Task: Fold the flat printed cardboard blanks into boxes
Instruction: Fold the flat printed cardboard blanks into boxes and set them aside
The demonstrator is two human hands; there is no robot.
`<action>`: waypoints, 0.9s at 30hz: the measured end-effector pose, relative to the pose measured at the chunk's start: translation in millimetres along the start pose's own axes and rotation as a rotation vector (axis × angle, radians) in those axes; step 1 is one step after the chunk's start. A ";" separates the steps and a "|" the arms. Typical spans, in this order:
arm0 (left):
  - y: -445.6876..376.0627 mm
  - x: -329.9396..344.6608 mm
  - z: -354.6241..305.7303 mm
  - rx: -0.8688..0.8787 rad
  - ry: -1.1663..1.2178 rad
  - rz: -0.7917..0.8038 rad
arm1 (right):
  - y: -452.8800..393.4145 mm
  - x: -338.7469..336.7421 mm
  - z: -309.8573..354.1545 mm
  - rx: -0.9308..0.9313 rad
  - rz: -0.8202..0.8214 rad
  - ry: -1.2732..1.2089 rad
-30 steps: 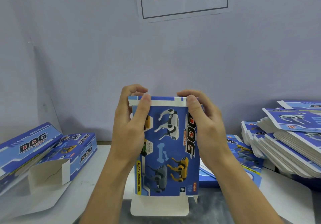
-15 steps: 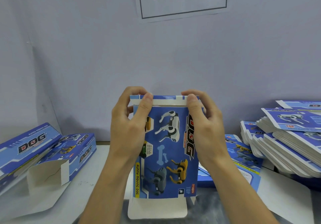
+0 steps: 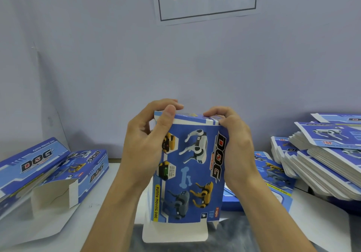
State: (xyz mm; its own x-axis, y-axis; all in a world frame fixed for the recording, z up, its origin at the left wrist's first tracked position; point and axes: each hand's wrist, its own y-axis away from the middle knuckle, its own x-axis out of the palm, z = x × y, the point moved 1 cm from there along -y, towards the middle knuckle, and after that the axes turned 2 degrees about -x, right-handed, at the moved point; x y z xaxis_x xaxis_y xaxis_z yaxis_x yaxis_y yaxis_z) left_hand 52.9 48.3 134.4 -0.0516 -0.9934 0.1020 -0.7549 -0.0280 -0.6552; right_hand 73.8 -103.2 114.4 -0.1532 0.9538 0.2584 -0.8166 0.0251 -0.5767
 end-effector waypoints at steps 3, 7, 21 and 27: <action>-0.6 4.5 -0.7 0.037 -0.130 0.000 | -1.3 -1.7 -1.3 0.017 -0.002 -0.013; -0.1 8.3 -1.1 0.045 -0.147 -0.020 | -3.5 -4.6 -1.3 0.039 -0.007 -0.020; 1.1 8.5 5.1 0.037 -0.141 -0.036 | -2.4 -1.0 -1.2 0.041 -0.008 0.007; 1.9 -1.8 1.9 0.042 -0.166 0.061 | -3.9 -8.6 3.7 0.021 0.063 -0.109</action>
State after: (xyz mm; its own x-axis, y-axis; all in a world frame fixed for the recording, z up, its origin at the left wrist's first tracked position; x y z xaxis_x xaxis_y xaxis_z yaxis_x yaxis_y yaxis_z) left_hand 52.8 49.8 131.6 0.0150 -0.9980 -0.0616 -0.7252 0.0316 -0.6878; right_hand 76.3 -112.6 117.3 -0.2635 0.9150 0.3056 -0.8145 -0.0412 -0.5788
